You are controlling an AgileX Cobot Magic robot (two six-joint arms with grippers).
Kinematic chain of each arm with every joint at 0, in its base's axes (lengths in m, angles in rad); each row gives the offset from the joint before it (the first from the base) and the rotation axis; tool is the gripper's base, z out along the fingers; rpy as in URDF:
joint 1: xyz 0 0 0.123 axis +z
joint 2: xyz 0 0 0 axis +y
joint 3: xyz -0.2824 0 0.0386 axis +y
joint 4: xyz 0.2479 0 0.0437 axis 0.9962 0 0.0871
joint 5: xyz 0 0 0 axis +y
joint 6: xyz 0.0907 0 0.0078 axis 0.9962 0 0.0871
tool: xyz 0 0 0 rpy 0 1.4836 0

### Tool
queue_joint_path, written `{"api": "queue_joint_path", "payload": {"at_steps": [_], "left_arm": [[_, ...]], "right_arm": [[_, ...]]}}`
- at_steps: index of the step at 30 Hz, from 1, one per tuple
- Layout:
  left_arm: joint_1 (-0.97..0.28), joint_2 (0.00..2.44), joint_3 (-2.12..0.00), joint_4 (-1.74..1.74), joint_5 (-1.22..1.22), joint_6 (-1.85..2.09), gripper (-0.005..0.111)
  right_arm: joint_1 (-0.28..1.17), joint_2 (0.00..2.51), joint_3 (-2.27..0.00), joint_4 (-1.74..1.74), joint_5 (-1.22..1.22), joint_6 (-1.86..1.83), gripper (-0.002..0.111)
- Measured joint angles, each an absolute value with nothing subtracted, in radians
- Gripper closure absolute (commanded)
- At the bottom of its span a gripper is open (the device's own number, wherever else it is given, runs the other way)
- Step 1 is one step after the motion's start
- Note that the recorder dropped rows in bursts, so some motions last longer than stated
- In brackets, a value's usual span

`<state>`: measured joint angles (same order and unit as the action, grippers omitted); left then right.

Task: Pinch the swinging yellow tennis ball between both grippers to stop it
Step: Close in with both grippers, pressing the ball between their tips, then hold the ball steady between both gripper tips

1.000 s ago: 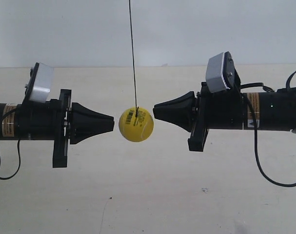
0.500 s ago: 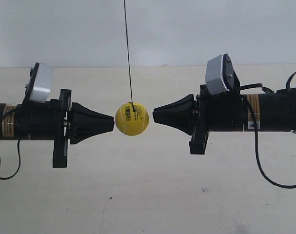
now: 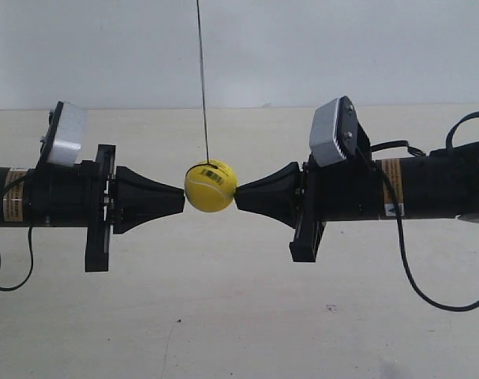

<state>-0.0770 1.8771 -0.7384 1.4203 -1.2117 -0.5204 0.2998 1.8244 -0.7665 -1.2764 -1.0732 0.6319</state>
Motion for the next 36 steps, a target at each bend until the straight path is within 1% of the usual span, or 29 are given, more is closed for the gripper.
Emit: {"api": "queue_joint_path", "payload": {"at_steps": [22,36], "left_arm": [[-0.077,1.877,-0.757,1.418,-1.212,-0.492,0.102],[-0.077,1.877,-0.757,1.416,-1.212,-0.485,0.102]], "right_arm": [[0.3,1.824,-0.767,-1.203,-1.011,0.559,0.108],[0.3,1.824,-0.767,-1.187,-1.038,0.55,0.108]]}}
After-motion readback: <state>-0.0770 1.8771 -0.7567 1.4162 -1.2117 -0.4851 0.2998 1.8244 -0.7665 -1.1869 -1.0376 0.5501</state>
